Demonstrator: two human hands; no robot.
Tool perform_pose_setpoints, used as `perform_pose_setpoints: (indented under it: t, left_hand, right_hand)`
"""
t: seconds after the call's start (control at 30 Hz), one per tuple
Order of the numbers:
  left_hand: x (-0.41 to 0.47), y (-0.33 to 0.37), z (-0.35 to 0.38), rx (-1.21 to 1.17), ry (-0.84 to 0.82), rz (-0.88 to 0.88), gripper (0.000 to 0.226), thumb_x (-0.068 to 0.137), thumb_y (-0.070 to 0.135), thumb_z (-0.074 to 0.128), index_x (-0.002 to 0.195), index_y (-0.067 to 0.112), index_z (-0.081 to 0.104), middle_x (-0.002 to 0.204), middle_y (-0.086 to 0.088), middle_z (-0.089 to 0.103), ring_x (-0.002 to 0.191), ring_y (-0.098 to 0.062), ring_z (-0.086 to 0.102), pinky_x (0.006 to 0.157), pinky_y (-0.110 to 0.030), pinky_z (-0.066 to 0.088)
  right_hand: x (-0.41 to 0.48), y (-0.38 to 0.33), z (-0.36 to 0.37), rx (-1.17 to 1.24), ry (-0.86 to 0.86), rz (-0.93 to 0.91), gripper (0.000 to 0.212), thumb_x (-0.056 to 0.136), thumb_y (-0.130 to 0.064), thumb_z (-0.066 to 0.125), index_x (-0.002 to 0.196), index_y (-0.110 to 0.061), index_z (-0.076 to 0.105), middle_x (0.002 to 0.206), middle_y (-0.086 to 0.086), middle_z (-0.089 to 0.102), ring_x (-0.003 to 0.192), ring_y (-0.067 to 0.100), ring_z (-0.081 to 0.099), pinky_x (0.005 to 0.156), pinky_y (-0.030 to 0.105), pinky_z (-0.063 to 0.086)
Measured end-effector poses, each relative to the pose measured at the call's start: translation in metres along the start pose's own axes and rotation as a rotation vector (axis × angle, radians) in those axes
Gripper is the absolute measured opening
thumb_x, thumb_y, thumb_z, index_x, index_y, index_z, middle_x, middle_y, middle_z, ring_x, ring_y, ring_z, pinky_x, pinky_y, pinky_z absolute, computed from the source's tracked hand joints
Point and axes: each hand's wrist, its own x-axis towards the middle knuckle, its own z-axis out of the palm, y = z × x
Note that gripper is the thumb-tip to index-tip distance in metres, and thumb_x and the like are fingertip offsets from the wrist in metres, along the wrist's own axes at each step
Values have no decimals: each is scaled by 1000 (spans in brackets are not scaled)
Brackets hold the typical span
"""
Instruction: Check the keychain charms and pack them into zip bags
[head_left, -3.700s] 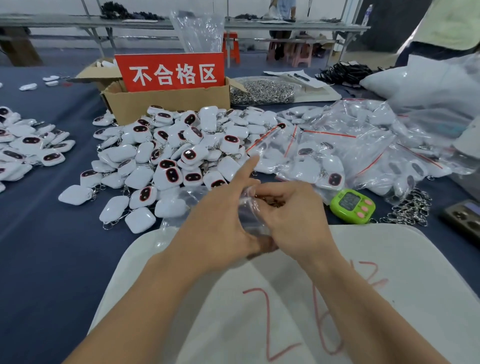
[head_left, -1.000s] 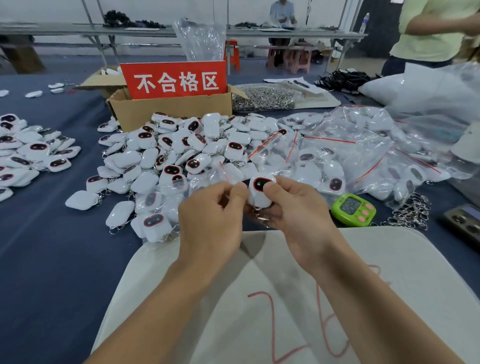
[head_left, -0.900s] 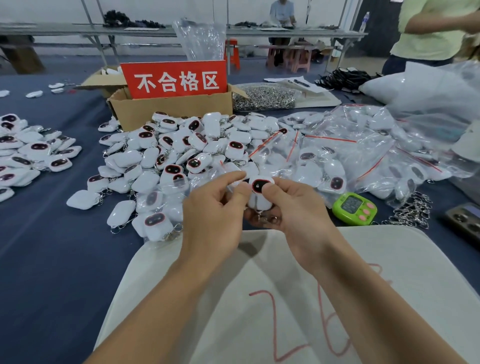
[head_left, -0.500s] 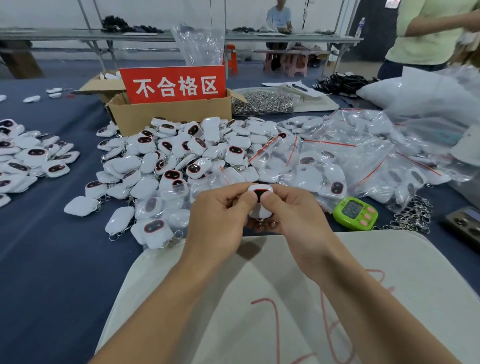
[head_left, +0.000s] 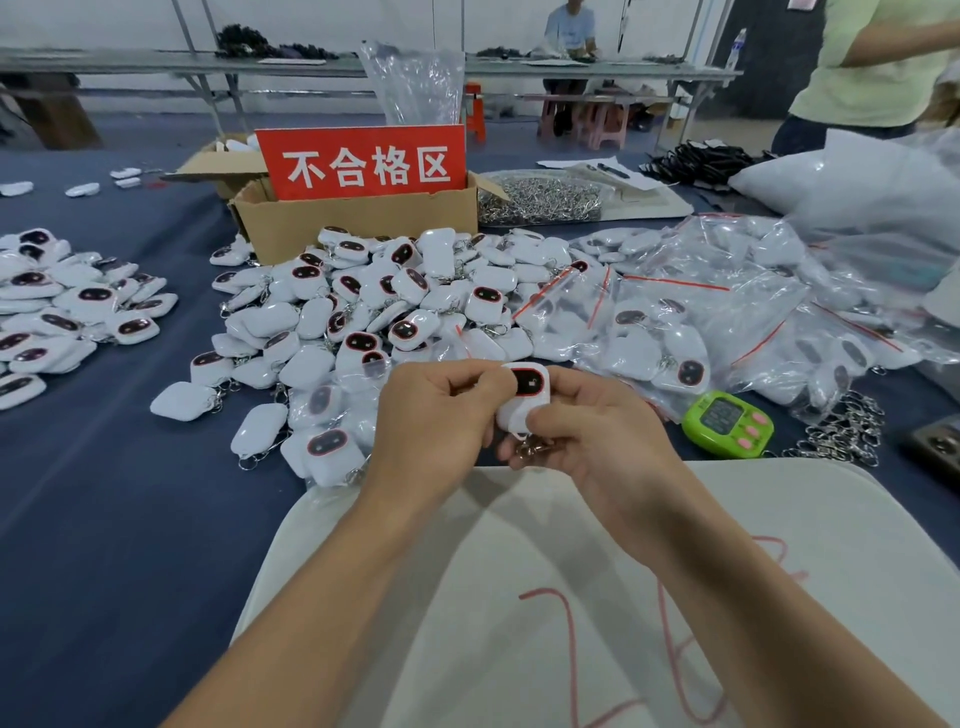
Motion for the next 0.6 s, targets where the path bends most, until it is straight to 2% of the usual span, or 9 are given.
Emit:
perform_pose_setpoints:
  t: [0.1,0.23,0.27,0.33,0.4,0.47,0.53,0.6]
  left_hand:
    - [2,1,-2,-54,8,-11,23,83,20,74,61,13,75,44,-3,41,40,-16,41,46,-19,42]
    - [1,4,-3,-183,14,-77,20,67,34,76,51,24,72,47,1,31,51,-21,37,52,-27,39]
    - [0,6,-4,-219,2,-98,16,62,37,77,57,22,75,49,0,29,53,-22,36,53,-28,37]
    - [0,7,-6,-269,-15,-129,31,57,39,75,79,18,83,51,0,27,53,-20,34,52,-26,36]
    - [1,7,-8,-306,-28,-159,34,64,32,72,92,16,84,49,2,27,51,-16,34,51,-23,36]
    - [1,7,-10,-345,-65,-182,31,74,27,66,96,15,84,47,4,28,50,-14,34,52,-23,36]
    - [0,9,-11,-397,-113,-194,25,82,20,63,94,12,83,46,3,28,50,-16,34,57,-29,35]
    - [-1,10,-12,-449,-159,-203,24,81,18,61,91,10,82,47,0,28,50,-20,34,59,-36,32]
  right_hand:
    - [0,-3,-2,57,-25,13,29,75,-5,59,98,5,73,88,25,71,70,27,64,65,30,55]
    - [-1,-6,-4,154,-106,15,29,78,-4,54,92,-4,80,89,23,73,68,23,68,64,29,57]
    - [-1,-6,-3,161,-120,13,29,78,-4,54,93,-4,80,91,23,73,69,23,68,65,29,57]
    - [-2,-7,-2,166,-134,4,29,79,-4,54,95,-2,79,95,26,72,71,24,69,67,30,58]
    - [-3,-8,-2,156,-138,-8,30,80,-4,55,98,0,78,98,28,71,74,25,68,69,30,58]
    - [-5,-9,-1,134,-142,-25,31,81,-4,54,102,6,74,101,34,69,76,27,67,71,31,57]
    - [-7,-11,-2,100,-155,-53,32,83,-3,53,107,11,69,107,40,66,79,29,65,72,31,56]
    - [-9,-13,-2,48,-175,-101,30,85,0,53,108,11,70,105,36,69,80,29,65,73,32,56]
